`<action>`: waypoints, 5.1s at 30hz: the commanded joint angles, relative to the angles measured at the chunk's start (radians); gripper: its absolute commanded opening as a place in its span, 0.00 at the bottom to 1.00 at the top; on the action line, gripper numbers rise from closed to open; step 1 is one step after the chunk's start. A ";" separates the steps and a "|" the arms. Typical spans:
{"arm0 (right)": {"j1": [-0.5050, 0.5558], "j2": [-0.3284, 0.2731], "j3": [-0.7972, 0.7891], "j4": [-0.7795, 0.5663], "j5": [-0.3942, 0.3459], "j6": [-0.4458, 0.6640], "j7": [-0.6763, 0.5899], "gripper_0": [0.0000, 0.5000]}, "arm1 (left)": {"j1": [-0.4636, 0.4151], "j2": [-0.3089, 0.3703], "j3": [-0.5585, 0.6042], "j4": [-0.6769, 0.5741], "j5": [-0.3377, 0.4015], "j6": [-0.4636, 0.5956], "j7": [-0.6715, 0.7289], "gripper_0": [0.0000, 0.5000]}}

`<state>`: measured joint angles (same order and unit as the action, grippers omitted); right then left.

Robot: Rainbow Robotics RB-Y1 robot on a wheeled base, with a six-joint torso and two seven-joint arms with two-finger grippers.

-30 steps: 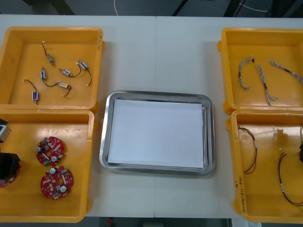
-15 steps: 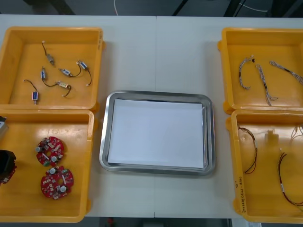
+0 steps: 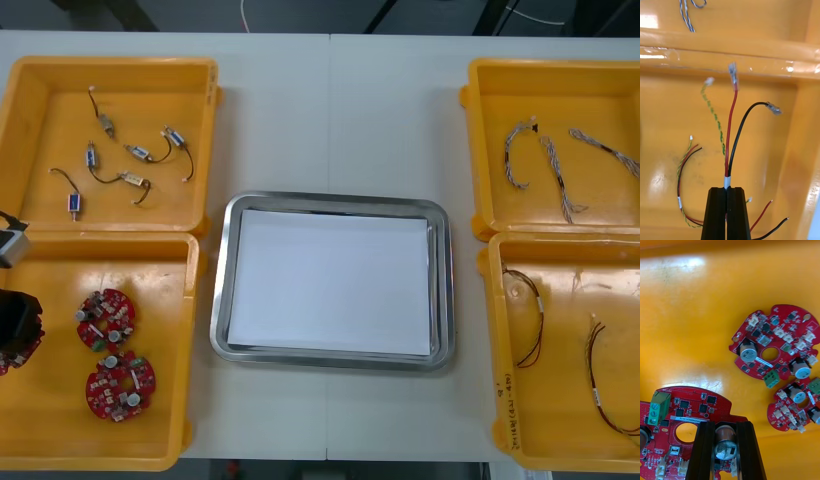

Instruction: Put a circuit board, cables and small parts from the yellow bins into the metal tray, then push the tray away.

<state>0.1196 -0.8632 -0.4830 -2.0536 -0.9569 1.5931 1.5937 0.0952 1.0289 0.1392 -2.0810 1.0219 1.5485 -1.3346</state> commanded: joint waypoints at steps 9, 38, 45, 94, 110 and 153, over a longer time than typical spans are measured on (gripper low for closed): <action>0.022 -0.181 -0.175 -0.082 -0.255 0.122 -0.040 0.00 | -0.095 0.039 0.028 -0.099 0.089 0.081 -0.029 0.00; -0.156 -0.309 0.132 -0.362 -0.349 0.076 -0.089 0.00 | -0.531 -0.061 -0.263 -0.203 0.144 0.312 0.362 0.00; -0.178 -0.329 0.162 -0.359 -0.345 0.070 -0.097 0.00 | -0.657 -0.154 -0.348 -0.194 0.115 0.366 0.449 0.00; -0.178 -0.329 0.170 -0.339 -0.279 0.100 -0.089 0.00 | -0.914 -0.449 -1.026 0.004 -0.341 0.078 0.870 0.01; -0.178 -0.329 0.170 -0.336 -0.292 0.100 -0.093 0.00 | -0.911 -0.452 -1.104 0.093 -0.391 -0.019 0.885 0.01; -0.181 -0.336 0.170 -0.336 -0.301 0.108 -0.100 0.00 | -0.907 -0.362 -0.868 -0.088 -0.246 0.176 0.911 1.00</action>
<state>-0.0382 -1.1530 -0.3237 -2.3906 -1.2433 1.6947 1.5411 -0.7799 0.6180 -0.7975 -2.1136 0.7327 1.6893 -0.4805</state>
